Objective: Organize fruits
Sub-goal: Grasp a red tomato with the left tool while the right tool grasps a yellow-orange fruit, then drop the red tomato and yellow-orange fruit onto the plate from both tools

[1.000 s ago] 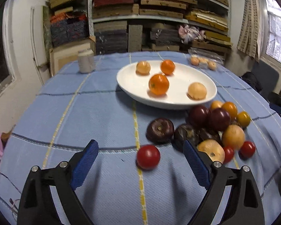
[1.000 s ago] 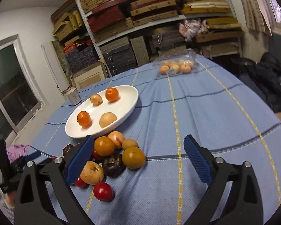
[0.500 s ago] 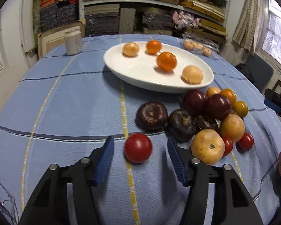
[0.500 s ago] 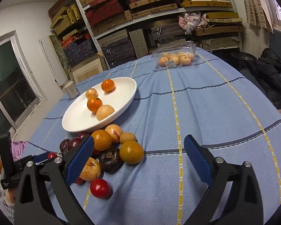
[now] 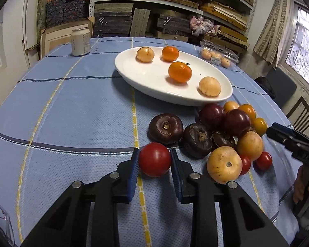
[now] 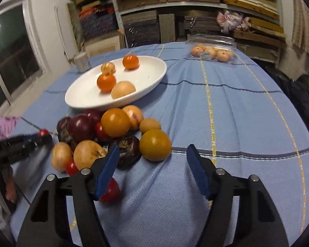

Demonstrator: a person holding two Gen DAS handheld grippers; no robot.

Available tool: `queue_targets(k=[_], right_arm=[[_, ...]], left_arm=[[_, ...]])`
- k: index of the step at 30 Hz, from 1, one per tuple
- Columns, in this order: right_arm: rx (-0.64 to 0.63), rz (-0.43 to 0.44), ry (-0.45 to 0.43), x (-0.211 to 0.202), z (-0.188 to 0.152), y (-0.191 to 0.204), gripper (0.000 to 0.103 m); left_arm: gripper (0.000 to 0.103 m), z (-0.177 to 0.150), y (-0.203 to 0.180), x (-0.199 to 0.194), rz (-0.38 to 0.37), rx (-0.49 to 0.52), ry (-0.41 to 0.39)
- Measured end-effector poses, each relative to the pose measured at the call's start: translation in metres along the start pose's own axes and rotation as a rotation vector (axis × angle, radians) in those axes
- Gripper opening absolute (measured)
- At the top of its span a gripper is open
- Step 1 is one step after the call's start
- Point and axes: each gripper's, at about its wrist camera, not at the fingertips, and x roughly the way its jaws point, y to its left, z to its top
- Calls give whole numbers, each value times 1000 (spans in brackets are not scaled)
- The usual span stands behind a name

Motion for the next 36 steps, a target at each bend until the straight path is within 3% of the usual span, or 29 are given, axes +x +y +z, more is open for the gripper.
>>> queue_targets(k=[3,7,11,24,32,36], right_arm=[[5,-6,0,2,0,-2,66],[45,2,31,13,3,-10,52],[39,14,53,22,7,-8,46],[146,118,80,32,10,-25,38],[165,126,16,14,9,-28,37],[170,139,-57,-5,28,-26,37]], left_arm=[[30,0,-2,-1,2,11,-4],[30,0,-4,-1,1,15,-2],[30,-1,-5,0,1,20,1],[30,-1,-4,5,-27,8,24],[30,0,-5,-11,-5,6,-56],[30,21,-5,-24,0,-1,-107]])
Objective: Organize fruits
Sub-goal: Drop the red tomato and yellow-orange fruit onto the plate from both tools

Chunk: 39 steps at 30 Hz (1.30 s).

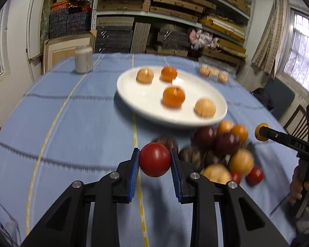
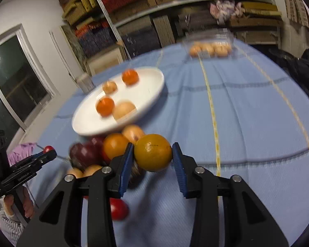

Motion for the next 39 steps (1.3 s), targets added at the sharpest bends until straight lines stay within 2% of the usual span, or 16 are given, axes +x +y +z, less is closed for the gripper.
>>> queue_targets(k=[4,6,11,15,17,18,19,21,24,26,27,29,33,39], right_arm=[[-56,9,-33,1,40,25,37],[-74,15,-30,16,59,36,37],[-76,7,24,68,85,44,37],[-52,6,84,109,97,38,37],[-26,11,90,117,97,31,39],[-21,13,95,118,95,29,39],[-17,18,89,116,95,26,39],[-4,26,67,108,96,21,40],[8,40,2,78,96,18,43],[-9,39,-62,53,93,19,54],[-25,28,-100,39,85,20,58],[-46,2,-136,22,69,20,71],[-110,-72,-116,8,29,23,75],[-109,-78,-138,-1,16,21,84]], left_arm=[[30,43,-2,5,50,16,-38],[30,64,0,19,63,-6,-40],[30,83,9,64,86,-51,0],[30,84,15,86,86,-59,28],[41,82,16,90,80,-51,21],[51,81,17,89,73,-53,14],[62,81,17,88,75,-57,7],[69,81,17,80,83,-68,-24],[72,76,18,67,84,-68,-52],[75,68,16,59,98,-61,-53],[77,62,15,53,106,-58,-56],[80,51,13,44,117,-50,-58],[83,29,3,30,135,4,-52],[83,7,-7,29,141,49,-11]])
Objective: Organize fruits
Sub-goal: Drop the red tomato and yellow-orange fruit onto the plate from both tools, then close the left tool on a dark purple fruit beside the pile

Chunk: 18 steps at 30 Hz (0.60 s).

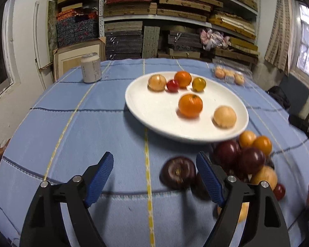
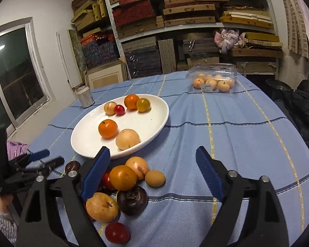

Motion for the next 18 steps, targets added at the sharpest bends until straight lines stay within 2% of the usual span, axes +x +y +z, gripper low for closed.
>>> queue_targets(k=[10,13,16,18], right_arm=[[4,0,22,3,-2,-1,85],[-1,0,25,4,-3,0,85],[0,-1,30,5,-4,0,85],[-1,-2,35,6,-4,1,85]], left_arm=[[83,0,-3,22,-35,-3,77],[84,2,-3,30,-18,-2,103],[92,2,7,37,-4,-37,139],[92,0,10,33,44,-17,131]])
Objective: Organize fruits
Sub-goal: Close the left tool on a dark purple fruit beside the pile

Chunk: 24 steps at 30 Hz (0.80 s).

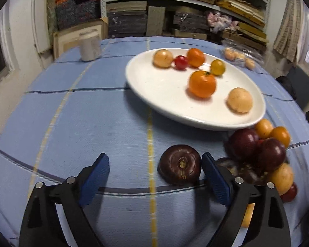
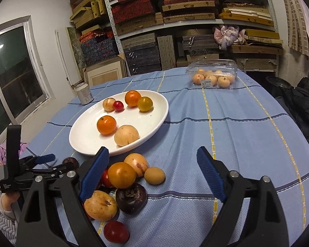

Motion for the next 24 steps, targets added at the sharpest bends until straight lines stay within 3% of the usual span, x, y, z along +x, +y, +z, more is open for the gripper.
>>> queue_targets(k=[4,17,24], right_arm=[[-12,4,4,1,-1,3,85],[-200,56,5,-1,-16,44,85],[-264,71,30,4,-26,63,85]], left_arm=[[86,-4,-5,-6,43,68,-21],[45,-1,-8,7,-117,74,35],[43,-1,-7,3,-113,56,9]])
